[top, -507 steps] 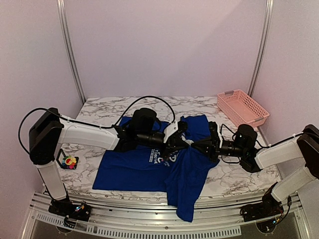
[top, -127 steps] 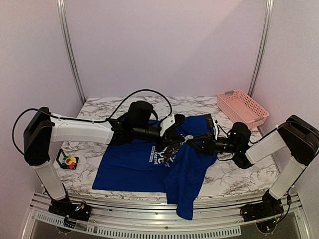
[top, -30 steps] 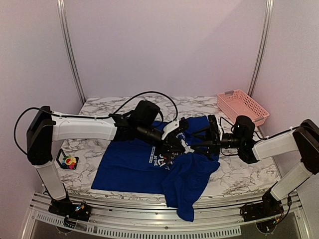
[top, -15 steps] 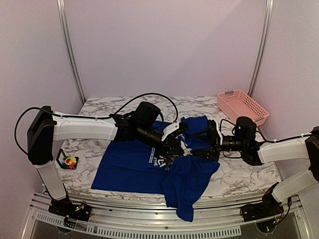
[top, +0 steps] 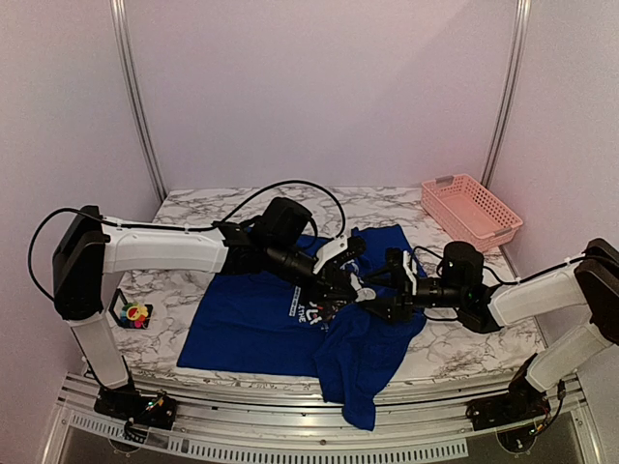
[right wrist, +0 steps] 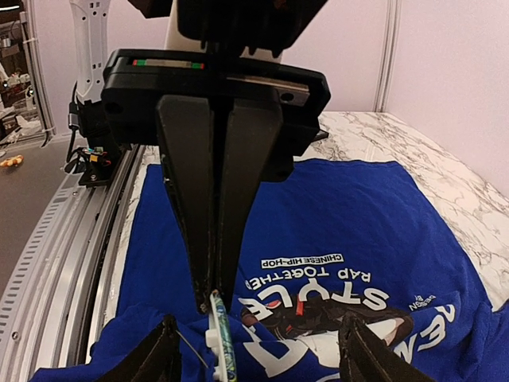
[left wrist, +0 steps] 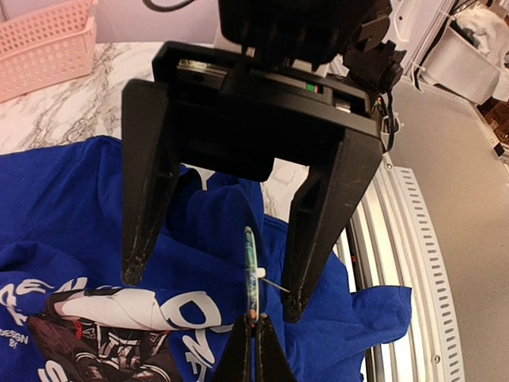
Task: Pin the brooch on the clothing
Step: Cross the brooch on the flattened clothing.
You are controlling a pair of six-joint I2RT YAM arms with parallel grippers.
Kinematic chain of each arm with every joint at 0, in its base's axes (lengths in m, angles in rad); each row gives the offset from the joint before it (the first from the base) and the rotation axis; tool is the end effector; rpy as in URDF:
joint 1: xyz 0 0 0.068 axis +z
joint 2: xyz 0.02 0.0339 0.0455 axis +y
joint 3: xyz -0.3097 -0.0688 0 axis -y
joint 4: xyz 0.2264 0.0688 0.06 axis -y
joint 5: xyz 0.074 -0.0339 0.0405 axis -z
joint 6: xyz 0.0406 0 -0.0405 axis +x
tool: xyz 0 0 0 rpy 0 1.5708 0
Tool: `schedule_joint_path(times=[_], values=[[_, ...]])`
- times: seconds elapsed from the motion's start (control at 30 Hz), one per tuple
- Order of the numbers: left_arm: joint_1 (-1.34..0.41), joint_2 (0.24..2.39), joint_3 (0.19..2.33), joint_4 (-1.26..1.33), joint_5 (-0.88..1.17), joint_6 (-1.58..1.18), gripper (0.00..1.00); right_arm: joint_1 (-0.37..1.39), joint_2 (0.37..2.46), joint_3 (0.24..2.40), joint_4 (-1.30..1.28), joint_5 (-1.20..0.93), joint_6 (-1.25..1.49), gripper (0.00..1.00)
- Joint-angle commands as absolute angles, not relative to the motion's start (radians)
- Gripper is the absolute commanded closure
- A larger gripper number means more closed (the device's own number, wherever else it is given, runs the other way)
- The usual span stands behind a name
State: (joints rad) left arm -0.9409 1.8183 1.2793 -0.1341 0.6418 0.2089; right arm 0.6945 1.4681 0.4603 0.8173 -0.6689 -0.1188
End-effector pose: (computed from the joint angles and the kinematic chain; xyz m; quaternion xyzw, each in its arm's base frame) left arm 0.2185 -0.3410 0.2826 0.5798 0.6431 -0.4127 0.2828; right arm 0.1866 0.1882 0.2421 -0.4801 0.5864 0.4134 0.5048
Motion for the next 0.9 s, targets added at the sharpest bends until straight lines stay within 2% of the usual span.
schedule_joint_path(times=[0.0, 0.1, 0.2, 0.27, 0.53, 0.87], values=[[-0.954, 1.819, 1.284, -0.133, 0.645, 0.208, 1.00, 0.705, 1.482, 0.466, 0.815, -0.619, -0.137, 0.35], [-0.953, 1.817, 1.285, -0.136, 0.643, 0.212, 1.00, 0.705, 1.472, 0.458, 0.802, -0.597, -0.155, 0.38], [-0.953, 1.817, 1.286, -0.137, 0.643, 0.214, 1.00, 0.705, 1.457, 0.456, 0.805, -0.581, -0.153, 0.49], [-0.953, 1.817, 1.284, -0.136, 0.643, 0.214, 1.00, 0.704, 1.452, 0.457, 0.804, -0.582, -0.147, 0.53], [-0.958, 1.810, 1.281, -0.139, 0.640, 0.235, 1.00, 0.687, 1.451, 0.457, 0.819, -0.554, -0.052, 0.56], [-0.968, 1.794, 1.269, -0.139, 0.626, 0.264, 1.00, 0.652, 1.454, 0.434, 0.871, -0.555, 0.073, 0.57]])
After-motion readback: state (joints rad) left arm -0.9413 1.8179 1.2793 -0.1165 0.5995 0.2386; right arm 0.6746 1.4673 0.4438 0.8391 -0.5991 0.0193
